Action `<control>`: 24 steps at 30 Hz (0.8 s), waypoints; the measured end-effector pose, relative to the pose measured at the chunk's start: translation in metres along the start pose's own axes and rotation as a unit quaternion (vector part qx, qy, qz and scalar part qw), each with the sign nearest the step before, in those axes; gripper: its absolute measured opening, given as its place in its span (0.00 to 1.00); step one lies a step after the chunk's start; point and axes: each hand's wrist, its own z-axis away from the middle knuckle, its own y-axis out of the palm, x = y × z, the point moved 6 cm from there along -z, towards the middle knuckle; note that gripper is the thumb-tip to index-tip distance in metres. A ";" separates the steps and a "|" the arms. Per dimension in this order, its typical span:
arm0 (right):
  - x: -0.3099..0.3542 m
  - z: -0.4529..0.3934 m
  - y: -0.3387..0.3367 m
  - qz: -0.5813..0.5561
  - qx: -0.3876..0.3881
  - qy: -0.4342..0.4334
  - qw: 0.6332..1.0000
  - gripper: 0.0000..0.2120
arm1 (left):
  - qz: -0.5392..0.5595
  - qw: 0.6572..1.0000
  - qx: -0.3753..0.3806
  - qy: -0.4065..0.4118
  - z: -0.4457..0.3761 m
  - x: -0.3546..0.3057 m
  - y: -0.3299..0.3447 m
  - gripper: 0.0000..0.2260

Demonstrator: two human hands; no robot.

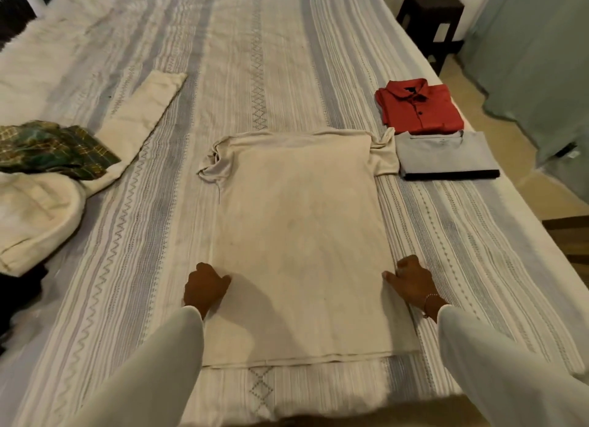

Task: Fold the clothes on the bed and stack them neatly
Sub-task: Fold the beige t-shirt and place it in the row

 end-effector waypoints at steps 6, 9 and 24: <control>-0.025 0.054 0.004 -0.028 0.059 0.035 0.997 0.20 | 0.068 0.993 0.093 -0.039 0.052 0.054 0.009 0.20; -0.033 0.079 0.001 -0.099 0.129 0.072 0.984 0.20 | 0.093 0.982 0.144 -0.080 0.076 0.071 0.010 0.15; -0.084 0.116 -0.021 -0.271 0.171 0.145 0.936 0.14 | 0.175 0.950 0.195 -0.167 0.101 0.124 0.007 0.11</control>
